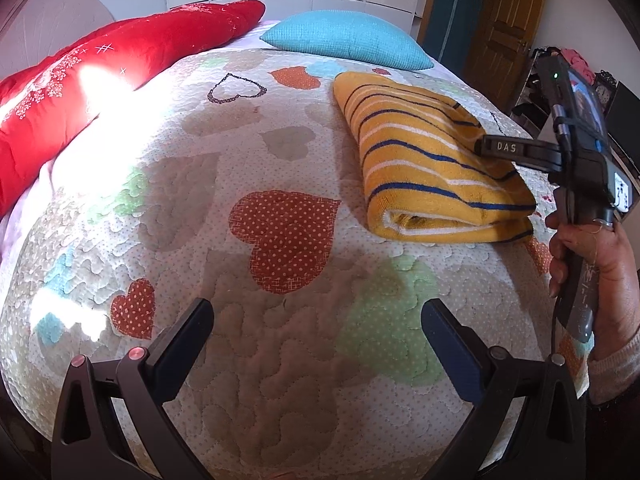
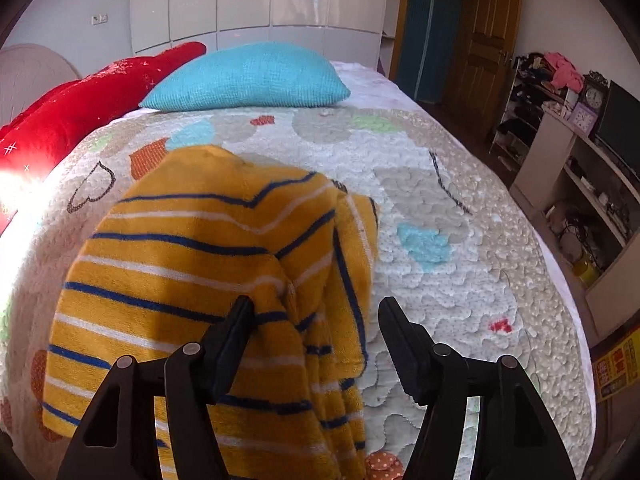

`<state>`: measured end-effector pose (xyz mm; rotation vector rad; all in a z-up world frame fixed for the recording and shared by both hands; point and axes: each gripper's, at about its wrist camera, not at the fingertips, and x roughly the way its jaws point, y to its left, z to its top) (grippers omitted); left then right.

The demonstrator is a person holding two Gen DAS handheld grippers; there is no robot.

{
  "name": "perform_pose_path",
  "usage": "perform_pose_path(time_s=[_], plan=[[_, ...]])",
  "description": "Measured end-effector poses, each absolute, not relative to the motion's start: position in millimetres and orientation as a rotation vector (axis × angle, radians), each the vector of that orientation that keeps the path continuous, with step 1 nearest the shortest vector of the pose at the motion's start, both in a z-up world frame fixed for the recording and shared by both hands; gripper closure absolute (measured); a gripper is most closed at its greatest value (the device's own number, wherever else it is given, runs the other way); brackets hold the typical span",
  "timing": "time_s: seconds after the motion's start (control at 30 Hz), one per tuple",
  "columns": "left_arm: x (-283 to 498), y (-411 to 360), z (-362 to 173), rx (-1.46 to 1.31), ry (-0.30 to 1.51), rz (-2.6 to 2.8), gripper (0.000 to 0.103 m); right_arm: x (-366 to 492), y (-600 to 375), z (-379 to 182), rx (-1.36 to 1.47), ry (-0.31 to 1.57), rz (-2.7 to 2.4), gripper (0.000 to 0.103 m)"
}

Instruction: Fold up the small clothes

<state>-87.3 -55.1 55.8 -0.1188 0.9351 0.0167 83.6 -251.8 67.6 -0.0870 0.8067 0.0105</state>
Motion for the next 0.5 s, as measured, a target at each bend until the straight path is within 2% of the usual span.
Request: perform_pose_path(time_s=[0.1,0.23,0.33,0.5], plan=[[-88,-55,57,-0.117,0.93,0.022,0.0,86,-228,82,-0.118,0.748,0.08,0.034],[-91,-54,62,-0.102,0.92,0.036,0.0,106,-209,62,-0.094,0.805,0.204,0.038],[-92,-50,64,-0.096,0.919,0.046,0.0,110,-219,50,-0.056,0.819,0.215,0.038],[-91,-44,61,-0.094,0.922,0.058,0.0,94,-234,63,-0.073,0.826,0.117,0.038]])
